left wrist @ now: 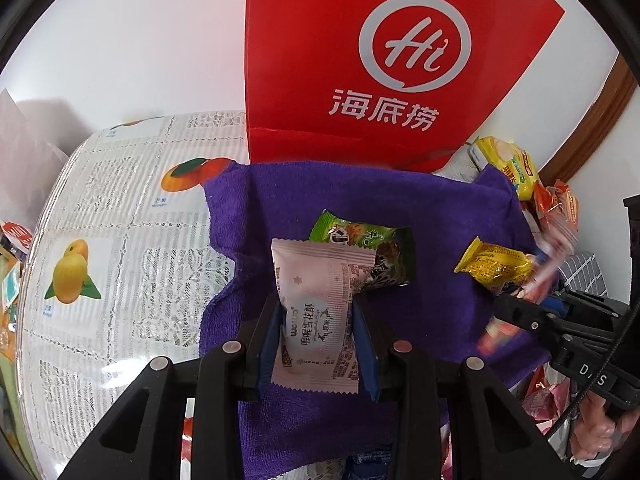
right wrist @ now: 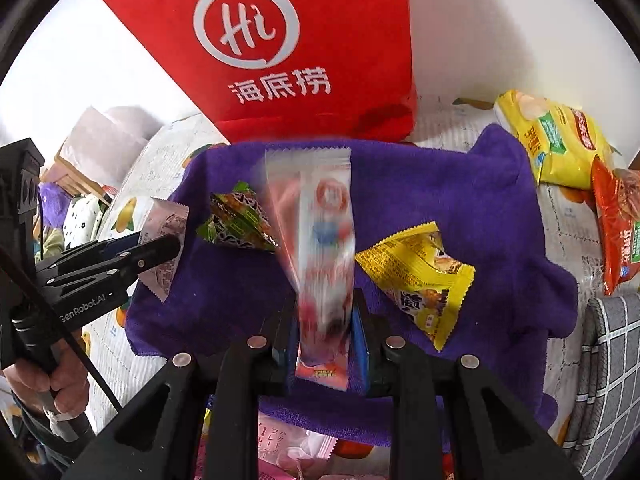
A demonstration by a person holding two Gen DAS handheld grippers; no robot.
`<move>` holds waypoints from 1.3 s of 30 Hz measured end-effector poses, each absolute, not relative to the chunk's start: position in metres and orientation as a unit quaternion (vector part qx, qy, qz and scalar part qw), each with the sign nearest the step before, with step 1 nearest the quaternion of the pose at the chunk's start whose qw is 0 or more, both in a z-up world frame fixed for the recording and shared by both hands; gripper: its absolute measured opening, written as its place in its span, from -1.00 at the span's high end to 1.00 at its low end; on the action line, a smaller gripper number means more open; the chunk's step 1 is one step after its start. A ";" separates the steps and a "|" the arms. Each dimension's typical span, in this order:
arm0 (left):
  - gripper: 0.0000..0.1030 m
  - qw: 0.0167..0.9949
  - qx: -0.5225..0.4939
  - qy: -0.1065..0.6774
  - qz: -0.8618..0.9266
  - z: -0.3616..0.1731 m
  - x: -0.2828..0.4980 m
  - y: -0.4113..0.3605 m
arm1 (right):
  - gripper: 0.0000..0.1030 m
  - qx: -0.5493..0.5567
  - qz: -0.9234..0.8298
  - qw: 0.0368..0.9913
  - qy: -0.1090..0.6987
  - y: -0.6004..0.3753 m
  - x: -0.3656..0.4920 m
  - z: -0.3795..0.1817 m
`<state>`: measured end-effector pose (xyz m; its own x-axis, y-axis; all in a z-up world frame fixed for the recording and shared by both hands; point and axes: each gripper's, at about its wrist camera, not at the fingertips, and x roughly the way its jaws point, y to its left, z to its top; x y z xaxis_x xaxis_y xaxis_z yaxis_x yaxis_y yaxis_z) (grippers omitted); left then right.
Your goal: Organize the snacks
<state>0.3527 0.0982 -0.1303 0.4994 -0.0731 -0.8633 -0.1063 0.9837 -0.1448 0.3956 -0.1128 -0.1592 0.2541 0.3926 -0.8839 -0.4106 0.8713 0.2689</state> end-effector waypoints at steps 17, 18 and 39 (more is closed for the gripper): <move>0.32 0.858 -0.090 0.505 0.002 -0.128 0.355 0.094 | 0.15 -0.014 0.270 0.796 0.541 -0.109 0.391 -0.147; 0.31 0.859 -0.091 0.504 0.001 -0.128 0.354 0.094 | 0.15 -0.013 0.270 0.797 0.540 -0.110 0.391 -0.146; -0.07 0.879 -0.054 0.473 -0.007 -0.093 0.308 0.073 | 0.15 0.045 0.214 0.856 0.468 -0.170 0.313 -0.076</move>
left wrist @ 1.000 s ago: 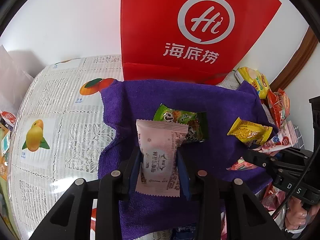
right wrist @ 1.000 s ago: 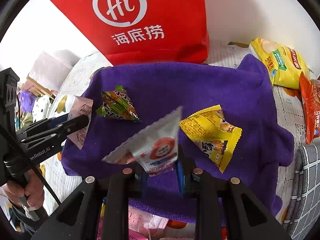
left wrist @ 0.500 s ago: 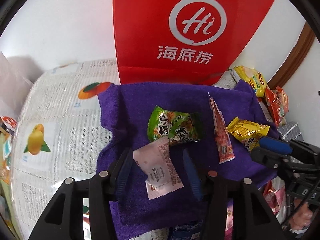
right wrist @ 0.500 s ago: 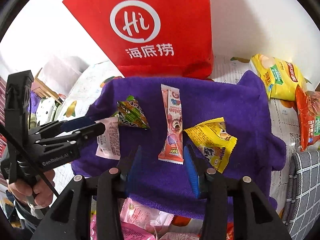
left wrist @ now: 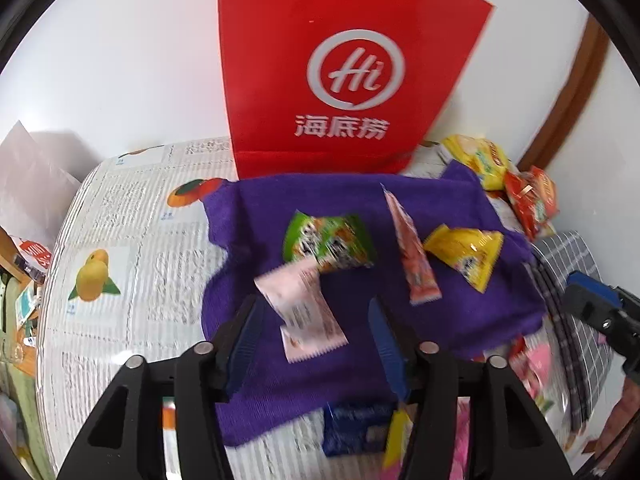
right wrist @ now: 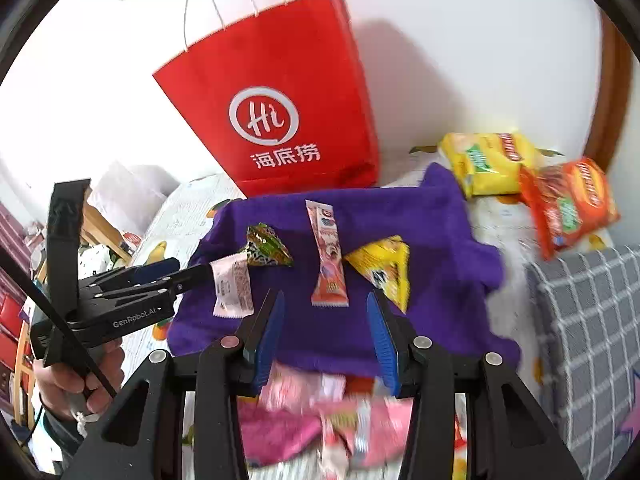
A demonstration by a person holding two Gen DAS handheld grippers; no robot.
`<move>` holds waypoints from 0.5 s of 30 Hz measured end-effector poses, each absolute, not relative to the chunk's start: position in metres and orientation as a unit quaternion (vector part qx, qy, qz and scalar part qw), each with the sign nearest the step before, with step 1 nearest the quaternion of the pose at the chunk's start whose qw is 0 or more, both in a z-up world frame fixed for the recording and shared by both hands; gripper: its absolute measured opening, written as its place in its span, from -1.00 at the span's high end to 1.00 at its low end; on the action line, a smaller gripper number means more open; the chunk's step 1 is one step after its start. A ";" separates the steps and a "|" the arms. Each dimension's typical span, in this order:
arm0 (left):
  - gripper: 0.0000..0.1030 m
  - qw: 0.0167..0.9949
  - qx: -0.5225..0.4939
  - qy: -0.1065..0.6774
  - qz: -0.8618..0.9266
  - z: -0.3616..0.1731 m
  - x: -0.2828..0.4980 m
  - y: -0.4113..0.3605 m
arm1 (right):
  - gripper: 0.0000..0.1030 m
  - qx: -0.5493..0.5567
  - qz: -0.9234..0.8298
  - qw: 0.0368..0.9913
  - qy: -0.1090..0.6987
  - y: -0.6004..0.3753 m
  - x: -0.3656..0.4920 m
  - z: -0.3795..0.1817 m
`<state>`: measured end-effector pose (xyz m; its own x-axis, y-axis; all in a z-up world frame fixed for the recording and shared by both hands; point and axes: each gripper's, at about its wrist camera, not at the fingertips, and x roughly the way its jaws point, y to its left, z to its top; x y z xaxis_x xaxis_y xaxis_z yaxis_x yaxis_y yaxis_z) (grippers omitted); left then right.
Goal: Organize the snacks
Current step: 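Open both tools and withdraw them from the towel toward the snack pile, then grasp pink lychee candy bag with right tool while left tool grasps large pink packet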
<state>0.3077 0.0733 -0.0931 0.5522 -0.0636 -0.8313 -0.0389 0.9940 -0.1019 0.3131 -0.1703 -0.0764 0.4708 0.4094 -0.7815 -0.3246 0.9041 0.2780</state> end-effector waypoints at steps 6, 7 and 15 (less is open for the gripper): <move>-0.13 0.880 -0.062 0.471 -0.016 -0.085 0.269 0.069 | 0.15 0.030 0.199 0.855 0.479 -0.188 0.261 -0.078; -0.13 0.880 -0.063 0.471 -0.015 -0.085 0.264 0.069 | 0.15 0.027 0.196 0.853 0.482 -0.190 0.252 -0.083; -0.14 0.877 -0.072 0.475 -0.017 -0.089 0.225 0.069 | 0.29 0.010 0.186 0.840 0.510 -0.189 0.226 -0.115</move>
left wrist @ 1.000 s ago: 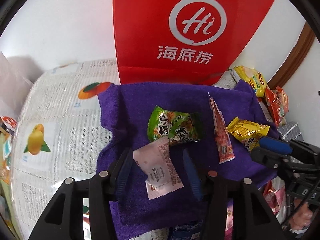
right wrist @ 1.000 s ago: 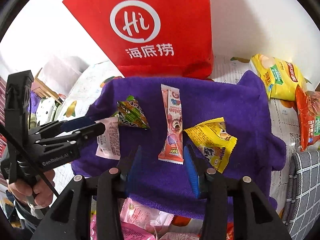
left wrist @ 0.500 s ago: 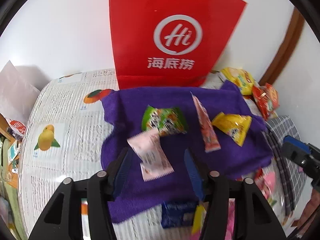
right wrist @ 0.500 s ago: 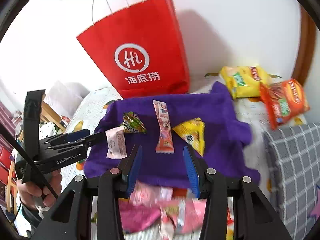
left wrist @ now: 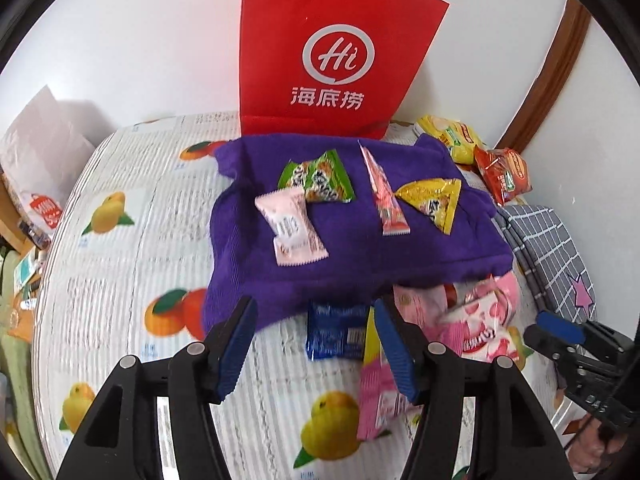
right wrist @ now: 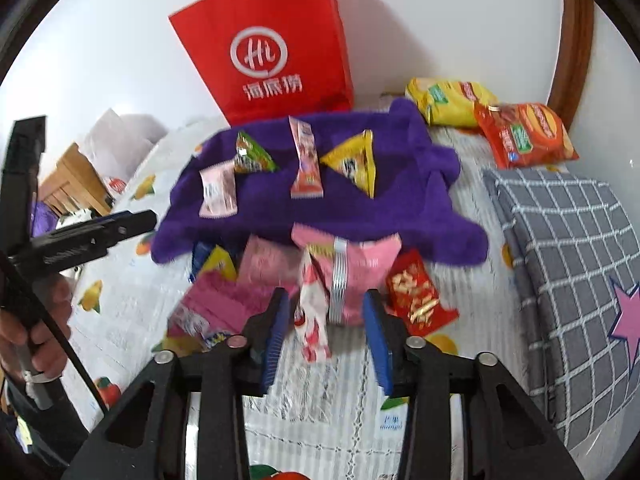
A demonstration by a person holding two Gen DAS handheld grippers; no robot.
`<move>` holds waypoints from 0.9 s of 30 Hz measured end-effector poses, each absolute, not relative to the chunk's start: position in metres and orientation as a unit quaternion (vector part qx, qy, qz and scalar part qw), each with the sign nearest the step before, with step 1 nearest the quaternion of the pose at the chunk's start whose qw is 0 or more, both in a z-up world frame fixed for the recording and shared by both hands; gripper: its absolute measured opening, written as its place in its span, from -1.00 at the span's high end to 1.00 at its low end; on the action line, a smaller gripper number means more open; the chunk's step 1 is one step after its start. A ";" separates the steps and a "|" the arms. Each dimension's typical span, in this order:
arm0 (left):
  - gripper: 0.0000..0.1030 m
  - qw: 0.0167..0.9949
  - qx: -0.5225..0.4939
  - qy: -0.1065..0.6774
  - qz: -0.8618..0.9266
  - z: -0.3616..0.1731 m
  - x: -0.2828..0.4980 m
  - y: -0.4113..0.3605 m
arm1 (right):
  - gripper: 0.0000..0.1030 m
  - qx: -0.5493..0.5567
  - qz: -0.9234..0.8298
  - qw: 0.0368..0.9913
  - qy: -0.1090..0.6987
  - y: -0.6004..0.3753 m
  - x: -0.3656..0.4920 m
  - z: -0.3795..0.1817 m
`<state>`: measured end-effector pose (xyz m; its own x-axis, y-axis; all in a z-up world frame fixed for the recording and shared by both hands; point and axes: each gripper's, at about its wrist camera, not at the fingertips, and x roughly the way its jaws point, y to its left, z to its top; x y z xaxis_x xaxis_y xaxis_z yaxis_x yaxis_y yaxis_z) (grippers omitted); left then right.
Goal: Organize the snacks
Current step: 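Grasp pink lychee candy bag with right tool while left tool grasps large pink packet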
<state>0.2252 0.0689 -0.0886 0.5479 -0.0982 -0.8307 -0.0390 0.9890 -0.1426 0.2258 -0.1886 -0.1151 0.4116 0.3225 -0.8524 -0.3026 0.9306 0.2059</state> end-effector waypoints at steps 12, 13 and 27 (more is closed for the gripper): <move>-0.14 0.872 -0.061 0.485 -0.003 -0.093 0.203 0.072 | 0.89 0.040 0.206 0.812 0.545 -0.181 0.221 -0.152; -0.14 0.872 -0.061 0.485 -0.003 -0.093 0.202 0.071 | 0.89 0.047 0.214 0.807 0.548 -0.182 0.216 -0.151; -0.17 0.865 -0.057 0.495 -0.056 -0.105 0.191 0.027 | 0.12 0.052 0.168 0.814 0.554 -0.227 0.182 -0.161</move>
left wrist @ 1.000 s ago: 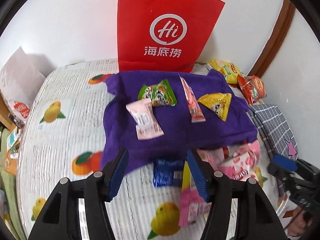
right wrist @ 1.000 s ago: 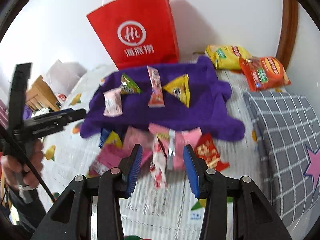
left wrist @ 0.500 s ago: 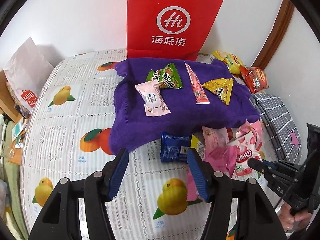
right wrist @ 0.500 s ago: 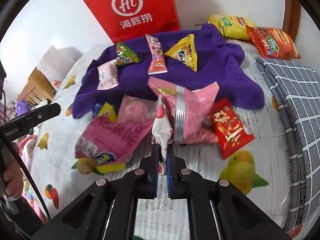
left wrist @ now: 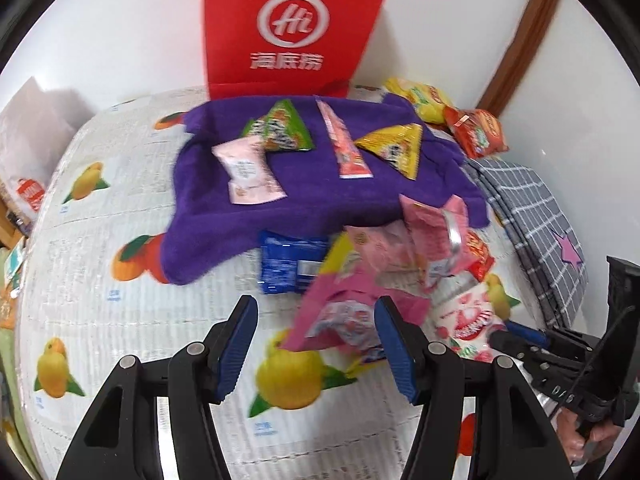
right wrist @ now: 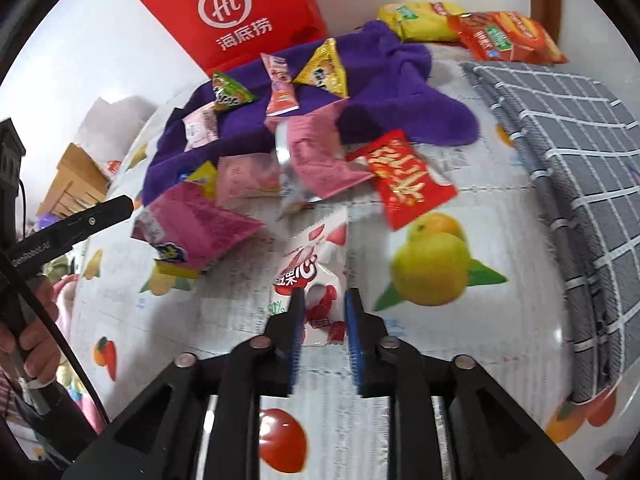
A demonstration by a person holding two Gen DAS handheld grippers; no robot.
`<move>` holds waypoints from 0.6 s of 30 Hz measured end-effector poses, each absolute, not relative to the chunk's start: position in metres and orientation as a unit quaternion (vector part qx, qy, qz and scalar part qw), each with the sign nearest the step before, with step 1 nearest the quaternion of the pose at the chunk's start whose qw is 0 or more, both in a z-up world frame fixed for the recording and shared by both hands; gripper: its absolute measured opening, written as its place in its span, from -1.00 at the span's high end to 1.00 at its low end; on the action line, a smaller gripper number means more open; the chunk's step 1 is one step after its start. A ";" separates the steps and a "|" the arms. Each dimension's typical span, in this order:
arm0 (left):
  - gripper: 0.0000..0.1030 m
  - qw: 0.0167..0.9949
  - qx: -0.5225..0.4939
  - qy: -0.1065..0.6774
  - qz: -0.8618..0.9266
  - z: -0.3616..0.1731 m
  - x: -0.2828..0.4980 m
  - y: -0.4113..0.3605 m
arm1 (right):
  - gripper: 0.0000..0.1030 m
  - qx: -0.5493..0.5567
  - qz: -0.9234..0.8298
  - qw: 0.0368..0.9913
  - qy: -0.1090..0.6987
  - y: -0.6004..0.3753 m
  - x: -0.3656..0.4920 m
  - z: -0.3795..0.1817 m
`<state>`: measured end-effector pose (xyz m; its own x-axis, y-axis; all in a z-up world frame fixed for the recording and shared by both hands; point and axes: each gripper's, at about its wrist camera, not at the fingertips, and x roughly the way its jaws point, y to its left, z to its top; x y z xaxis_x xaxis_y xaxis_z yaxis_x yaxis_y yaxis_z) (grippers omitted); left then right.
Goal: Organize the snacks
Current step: 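Grasp pink lychee candy bag with right tool while left tool grasps large pink packet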
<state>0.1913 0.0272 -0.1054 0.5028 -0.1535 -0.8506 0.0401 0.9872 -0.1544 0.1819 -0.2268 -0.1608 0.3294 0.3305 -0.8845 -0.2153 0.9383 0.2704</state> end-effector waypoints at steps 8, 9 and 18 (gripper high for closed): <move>-0.27 0.856 -0.041 0.509 -0.083 -0.117 0.209 0.001 | -0.30 0.015 0.158 0.830 0.535 -0.217 0.184 -0.167; -0.27 0.854 -0.041 0.511 -0.086 -0.120 0.210 -0.001 | -0.30 0.011 0.161 0.826 0.540 -0.214 0.187 -0.170; -0.28 0.837 -0.026 0.540 -0.081 -0.146 0.202 0.000 | -0.37 -0.023 0.161 0.825 0.541 -0.195 0.198 -0.187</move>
<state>0.2019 -0.0004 -0.1465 0.4034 -0.1644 -0.9001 0.1080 0.9854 -0.1315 0.1983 -0.1946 -0.1873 0.3622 0.2402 -0.9006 -0.2905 0.9472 0.1358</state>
